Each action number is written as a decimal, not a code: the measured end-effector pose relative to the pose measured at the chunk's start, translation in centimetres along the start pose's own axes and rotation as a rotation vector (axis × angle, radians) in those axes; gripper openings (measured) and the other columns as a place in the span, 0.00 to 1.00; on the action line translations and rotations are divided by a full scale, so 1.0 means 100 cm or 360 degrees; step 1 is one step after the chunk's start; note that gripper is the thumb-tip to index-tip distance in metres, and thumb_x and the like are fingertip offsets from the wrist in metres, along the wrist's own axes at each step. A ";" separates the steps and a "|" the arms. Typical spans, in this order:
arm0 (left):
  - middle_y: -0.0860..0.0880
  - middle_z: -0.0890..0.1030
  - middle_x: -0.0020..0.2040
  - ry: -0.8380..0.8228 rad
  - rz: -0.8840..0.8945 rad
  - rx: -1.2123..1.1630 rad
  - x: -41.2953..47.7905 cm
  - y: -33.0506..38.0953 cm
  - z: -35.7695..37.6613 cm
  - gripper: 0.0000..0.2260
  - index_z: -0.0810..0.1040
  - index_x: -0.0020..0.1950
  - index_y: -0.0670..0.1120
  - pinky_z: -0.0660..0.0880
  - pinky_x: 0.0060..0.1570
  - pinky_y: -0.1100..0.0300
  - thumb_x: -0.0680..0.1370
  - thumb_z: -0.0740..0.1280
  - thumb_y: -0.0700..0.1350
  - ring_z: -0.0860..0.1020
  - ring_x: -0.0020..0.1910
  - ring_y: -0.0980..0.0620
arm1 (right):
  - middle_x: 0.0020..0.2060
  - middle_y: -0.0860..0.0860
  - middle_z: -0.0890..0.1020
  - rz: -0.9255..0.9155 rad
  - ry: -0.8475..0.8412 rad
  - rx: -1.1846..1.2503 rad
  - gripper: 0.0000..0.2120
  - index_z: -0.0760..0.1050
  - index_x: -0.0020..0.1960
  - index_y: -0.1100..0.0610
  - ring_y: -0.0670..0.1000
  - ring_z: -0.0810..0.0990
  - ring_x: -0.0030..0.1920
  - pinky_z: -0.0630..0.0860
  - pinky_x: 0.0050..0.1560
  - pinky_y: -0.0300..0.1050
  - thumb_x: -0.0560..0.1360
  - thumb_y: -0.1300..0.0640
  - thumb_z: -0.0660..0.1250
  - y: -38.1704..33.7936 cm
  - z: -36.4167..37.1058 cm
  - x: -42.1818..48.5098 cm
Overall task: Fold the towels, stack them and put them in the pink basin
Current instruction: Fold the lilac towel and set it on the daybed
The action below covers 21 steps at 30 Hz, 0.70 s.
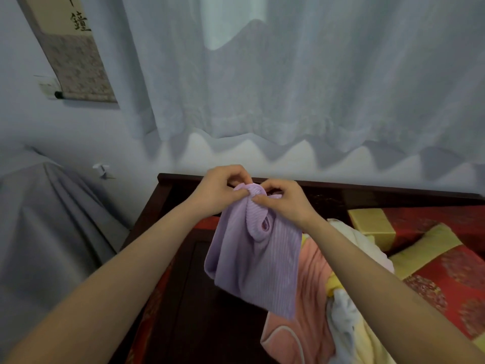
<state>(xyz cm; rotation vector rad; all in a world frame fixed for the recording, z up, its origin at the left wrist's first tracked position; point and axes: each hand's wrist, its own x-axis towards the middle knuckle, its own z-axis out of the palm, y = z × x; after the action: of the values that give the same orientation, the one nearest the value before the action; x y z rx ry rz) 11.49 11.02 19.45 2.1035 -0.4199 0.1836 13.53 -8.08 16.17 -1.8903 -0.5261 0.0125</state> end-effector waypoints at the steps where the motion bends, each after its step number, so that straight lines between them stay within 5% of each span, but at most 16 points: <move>1: 0.51 0.82 0.42 0.0082 -0.0049 -0.0122 -0.004 -0.004 -0.001 0.08 0.79 0.45 0.45 0.76 0.41 0.68 0.71 0.71 0.33 0.79 0.39 0.59 | 0.36 0.47 0.83 0.0027 0.0001 0.0080 0.07 0.81 0.41 0.52 0.42 0.77 0.38 0.73 0.45 0.40 0.69 0.63 0.74 0.001 -0.001 0.000; 5: 0.48 0.81 0.44 0.0611 -0.0275 -0.0426 -0.053 -0.035 0.006 0.11 0.77 0.47 0.42 0.76 0.44 0.67 0.70 0.71 0.30 0.78 0.40 0.56 | 0.32 0.43 0.82 0.0051 0.0020 0.0192 0.07 0.79 0.39 0.55 0.40 0.76 0.35 0.73 0.41 0.33 0.69 0.66 0.73 -0.010 -0.020 -0.004; 8: 0.49 0.82 0.45 0.0294 -0.0402 -0.0385 -0.094 -0.057 0.039 0.11 0.79 0.48 0.43 0.78 0.47 0.63 0.69 0.74 0.34 0.82 0.44 0.56 | 0.29 0.41 0.81 0.0013 -0.0078 0.0159 0.05 0.79 0.41 0.61 0.37 0.75 0.32 0.71 0.39 0.30 0.69 0.68 0.73 -0.026 -0.037 -0.006; 11: 0.52 0.80 0.54 0.0143 -0.0233 -0.0516 -0.096 -0.054 0.065 0.21 0.76 0.58 0.44 0.77 0.55 0.63 0.67 0.77 0.41 0.79 0.57 0.55 | 0.31 0.43 0.82 -0.0009 -0.0142 0.0151 0.07 0.79 0.40 0.59 0.41 0.77 0.34 0.74 0.41 0.34 0.68 0.68 0.74 -0.041 -0.048 -0.010; 14: 0.53 0.73 0.65 -0.0051 -0.0177 -0.0688 -0.074 -0.041 0.081 0.33 0.66 0.69 0.41 0.74 0.59 0.64 0.68 0.76 0.34 0.74 0.64 0.60 | 0.31 0.44 0.82 -0.0019 -0.0254 0.0107 0.06 0.80 0.40 0.59 0.41 0.77 0.33 0.74 0.39 0.34 0.67 0.67 0.74 -0.057 -0.057 -0.016; 18: 0.46 0.69 0.70 -0.0649 -0.0397 0.0098 -0.050 -0.052 0.095 0.37 0.57 0.75 0.44 0.67 0.66 0.59 0.72 0.72 0.43 0.70 0.67 0.51 | 0.33 0.43 0.82 -0.0061 -0.0322 0.0057 0.05 0.82 0.37 0.50 0.52 0.73 0.36 0.72 0.37 0.36 0.64 0.59 0.76 -0.078 -0.074 -0.021; 21: 0.45 0.62 0.74 -0.1079 -0.0141 0.0724 -0.045 -0.077 0.087 0.32 0.58 0.76 0.44 0.61 0.69 0.62 0.74 0.66 0.38 0.62 0.73 0.50 | 0.34 0.44 0.83 -0.0075 -0.0224 0.0017 0.05 0.83 0.38 0.50 0.53 0.75 0.38 0.73 0.40 0.41 0.63 0.58 0.76 -0.084 -0.093 -0.016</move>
<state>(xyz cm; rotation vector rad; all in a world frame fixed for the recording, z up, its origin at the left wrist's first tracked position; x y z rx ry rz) 9.80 8.47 7.34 2.5993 -0.7305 -0.5530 11.50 -14.59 26.81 -1.8747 -0.6652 0.1181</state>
